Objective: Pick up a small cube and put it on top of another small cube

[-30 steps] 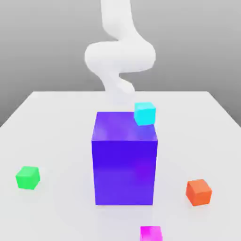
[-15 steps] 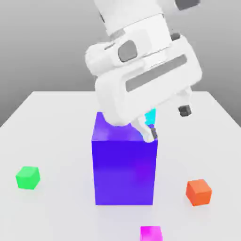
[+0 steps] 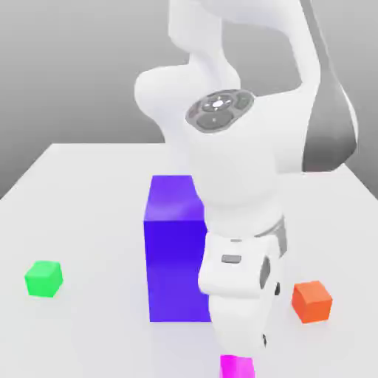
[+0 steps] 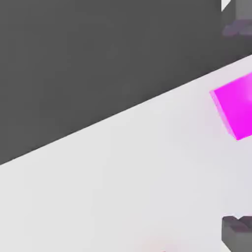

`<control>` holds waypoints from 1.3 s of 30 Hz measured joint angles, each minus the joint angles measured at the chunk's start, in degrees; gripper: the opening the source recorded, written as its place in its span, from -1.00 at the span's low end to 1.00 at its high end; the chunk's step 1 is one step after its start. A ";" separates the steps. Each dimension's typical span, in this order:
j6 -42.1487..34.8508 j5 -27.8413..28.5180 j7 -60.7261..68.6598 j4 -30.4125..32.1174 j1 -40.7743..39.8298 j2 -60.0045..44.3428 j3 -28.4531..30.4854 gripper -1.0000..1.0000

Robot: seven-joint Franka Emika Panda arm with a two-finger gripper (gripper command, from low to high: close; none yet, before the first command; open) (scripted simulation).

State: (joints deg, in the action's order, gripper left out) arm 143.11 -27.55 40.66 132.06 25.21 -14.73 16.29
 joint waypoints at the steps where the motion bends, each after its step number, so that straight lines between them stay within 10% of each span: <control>1: 0.89 0.86 1.21 0.17 0.10 -0.82 -0.05 0.00; 13: 14.12 9.83 11.23 0.27 0.48 -11.85 -0.92 0.00; 14: 14.95 9.18 12.02 -0.23 -0.47 -13.74 -2.07 -1.00; 26: 9.27 12.28 9.57 1.27 1.03 -6.42 0.68 -1.00; 39: 5.58 24.77 40.40 13.10 -20.15 12.45 17.13 -1.00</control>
State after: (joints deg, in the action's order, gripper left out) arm 148.69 -2.78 81.05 145.16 5.06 -2.28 33.42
